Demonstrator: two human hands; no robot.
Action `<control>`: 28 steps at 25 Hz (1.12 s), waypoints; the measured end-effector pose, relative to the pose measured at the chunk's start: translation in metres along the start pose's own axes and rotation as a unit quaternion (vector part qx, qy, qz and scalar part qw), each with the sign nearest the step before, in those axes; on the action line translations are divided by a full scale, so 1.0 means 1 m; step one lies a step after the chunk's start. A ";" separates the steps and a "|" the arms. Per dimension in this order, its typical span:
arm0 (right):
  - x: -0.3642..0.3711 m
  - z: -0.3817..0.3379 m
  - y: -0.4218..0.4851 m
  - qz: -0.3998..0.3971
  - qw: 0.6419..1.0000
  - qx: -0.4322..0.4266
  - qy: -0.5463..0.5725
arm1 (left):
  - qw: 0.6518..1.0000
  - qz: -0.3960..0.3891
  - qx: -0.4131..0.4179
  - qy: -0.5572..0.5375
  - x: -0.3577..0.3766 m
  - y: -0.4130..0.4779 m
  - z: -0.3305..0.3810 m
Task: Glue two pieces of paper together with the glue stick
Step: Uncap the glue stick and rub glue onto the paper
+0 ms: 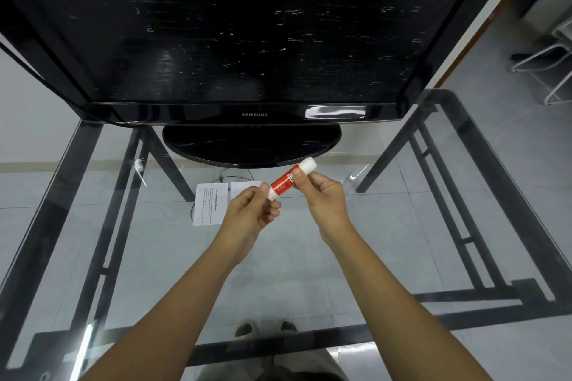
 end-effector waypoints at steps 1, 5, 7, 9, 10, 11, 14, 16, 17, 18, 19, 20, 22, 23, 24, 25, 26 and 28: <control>0.000 -0.001 -0.001 0.001 1.000 -0.002 -0.001 | 1.000 -0.011 0.013 0.006 -0.001 0.000 0.000; 0.000 -0.003 -0.003 0.002 1.000 0.006 0.012 | 0.998 -0.016 0.066 0.012 -0.003 0.000 0.003; 0.001 -0.003 -0.003 0.002 1.000 0.010 0.019 | 0.995 0.008 0.078 0.057 -0.003 -0.001 0.004; 0.001 -0.001 -0.003 0.004 1.000 0.008 0.019 | 0.995 0.012 0.076 0.062 -0.003 -0.001 0.003; 0.001 -0.001 -0.003 0.005 1.000 0.006 0.017 | 0.997 0.012 0.062 0.047 -0.003 0.000 0.003; 0.001 -0.002 -0.003 0.005 1.000 0.004 0.014 | 0.999 0.016 0.035 0.029 -0.003 0.000 0.003; 0.003 -0.003 -0.004 0.002 1.000 -0.002 0.009 | 0.999 0.007 0.002 0.053 -0.002 0.001 0.004; 0.002 -0.003 -0.004 0.009 1.000 -0.001 0.009 | 0.998 -0.010 0.024 0.050 -0.001 0.000 0.005; 0.002 -0.003 -0.005 0.012 1.000 0.001 0.010 | 0.999 -0.014 0.036 0.037 -0.001 -0.001 0.007; 0.001 -0.003 -0.005 0.014 1.000 0.002 0.011 | 0.998 -0.013 0.046 0.029 -0.002 -0.001 0.009; 0.001 -0.003 -0.005 0.015 1.000 0.005 0.011 | 0.998 -0.008 0.053 0.035 -0.003 -0.001 0.010; 0.001 -0.002 -0.006 0.014 1.000 0.008 0.009 | 0.997 -0.003 0.059 0.050 -0.003 -0.002 0.009; 0.002 -0.003 -0.008 0.014 1.000 0.015 0.003 | 0.995 -0.003 0.072 0.067 -0.001 -0.003 0.010; 0.002 -0.002 -0.009 0.016 1.000 0.016 0.003 | 0.995 -0.008 0.077 0.069 0.000 -0.003 0.010; 0.002 -0.003 -0.009 0.019 1.000 0.015 0.004 | 0.995 -0.013 0.075 0.069 0.000 -0.002 0.010; 0.003 -0.004 -0.010 0.020 1.000 0.014 0.005 | 0.996 -0.017 0.059 0.059 0.000 -0.001 0.010; 0.004 -0.006 -0.011 0.019 1.000 0.013 0.008 | 0.999 -0.015 0.032 0.032 0.000 0.000 0.009; 0.004 -0.008 -0.011 0.017 1.000 0.005 0.011 | 1.000 -0.003 -0.015 -0.009 0.001 0.000 0.008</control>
Point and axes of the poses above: each hand's wrist, its own y-axis towards the middle knuckle, its own x-axis out of the palm, z = x × y, the point moved 2 cm from there along y, towards the middle knuckle, and after that the axes turned 5 degrees about x, right-handed, at the moved point
